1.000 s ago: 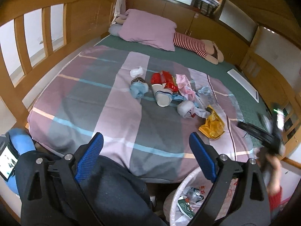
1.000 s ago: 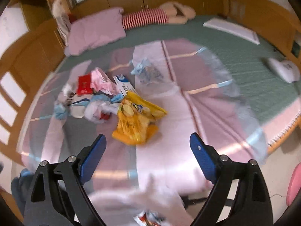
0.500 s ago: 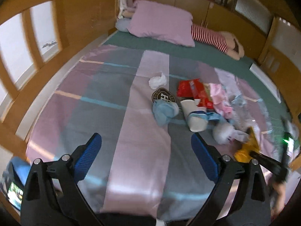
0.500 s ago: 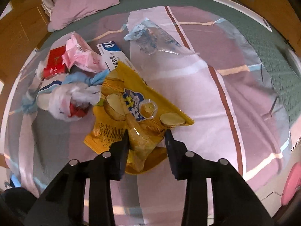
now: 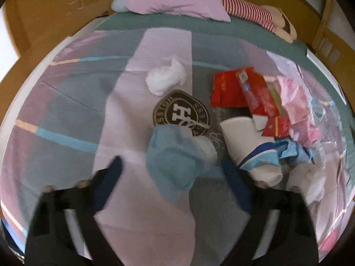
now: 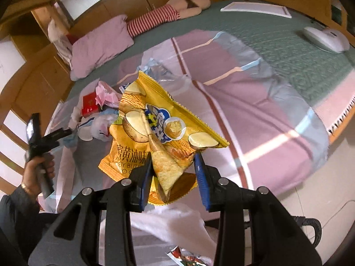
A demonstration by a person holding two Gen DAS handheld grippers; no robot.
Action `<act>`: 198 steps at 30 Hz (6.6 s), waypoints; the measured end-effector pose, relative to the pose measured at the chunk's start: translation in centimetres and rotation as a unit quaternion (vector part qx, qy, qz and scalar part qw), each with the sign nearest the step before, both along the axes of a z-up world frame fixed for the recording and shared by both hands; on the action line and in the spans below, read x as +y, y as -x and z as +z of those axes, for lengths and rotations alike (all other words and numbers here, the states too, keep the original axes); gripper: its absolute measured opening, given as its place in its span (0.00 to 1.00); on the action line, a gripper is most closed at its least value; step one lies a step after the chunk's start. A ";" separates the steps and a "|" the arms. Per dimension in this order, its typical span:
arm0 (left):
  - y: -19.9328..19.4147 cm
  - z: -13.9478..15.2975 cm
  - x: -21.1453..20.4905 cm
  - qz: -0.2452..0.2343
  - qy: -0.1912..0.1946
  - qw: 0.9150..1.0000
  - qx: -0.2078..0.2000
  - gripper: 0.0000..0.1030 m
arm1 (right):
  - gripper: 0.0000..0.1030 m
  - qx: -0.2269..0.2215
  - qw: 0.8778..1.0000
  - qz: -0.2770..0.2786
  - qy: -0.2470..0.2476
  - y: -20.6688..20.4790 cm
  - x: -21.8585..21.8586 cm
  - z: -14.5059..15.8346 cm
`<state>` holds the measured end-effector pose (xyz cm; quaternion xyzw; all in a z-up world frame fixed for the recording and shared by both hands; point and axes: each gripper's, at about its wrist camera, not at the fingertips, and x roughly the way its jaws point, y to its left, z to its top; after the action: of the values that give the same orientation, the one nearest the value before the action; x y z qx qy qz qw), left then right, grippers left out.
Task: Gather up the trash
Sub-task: 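Grasp the yellow chip bag with the right gripper while the left grasps the light blue cloth, then move the yellow chip bag over the wastebasket and open the right gripper, then lower the light blue cloth into the wastebasket and open the left gripper, then move both grippers back toward the remaining trash on the bed, then grasp the white paper cup with the right gripper while the left grasps the white plastic bag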
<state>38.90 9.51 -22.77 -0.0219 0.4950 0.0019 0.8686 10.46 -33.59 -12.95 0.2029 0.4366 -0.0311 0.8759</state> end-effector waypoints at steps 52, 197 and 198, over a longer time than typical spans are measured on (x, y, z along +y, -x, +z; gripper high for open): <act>37.3 16.0 -8.6 -0.123 0.032 0.969 -0.209 0.19 | 0.36 -0.120 0.978 0.094 0.144 12.0 6.6 12.1; 17.2 3.7 7.8 0.260 0.231 0.932 -0.101 0.96 | 0.68 0.117 0.970 0.212 -0.004 -23.6 25.6 -7.4; 17.0 3.7 7.7 0.257 0.226 0.935 -0.098 0.96 | 0.68 0.116 0.968 0.220 -0.018 -22.5 24.7 -6.9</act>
<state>21.91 17.18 -19.06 -0.3439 0.3724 0.1109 0.8548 32.96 -8.86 -19.82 0.1127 0.5697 0.1474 0.8006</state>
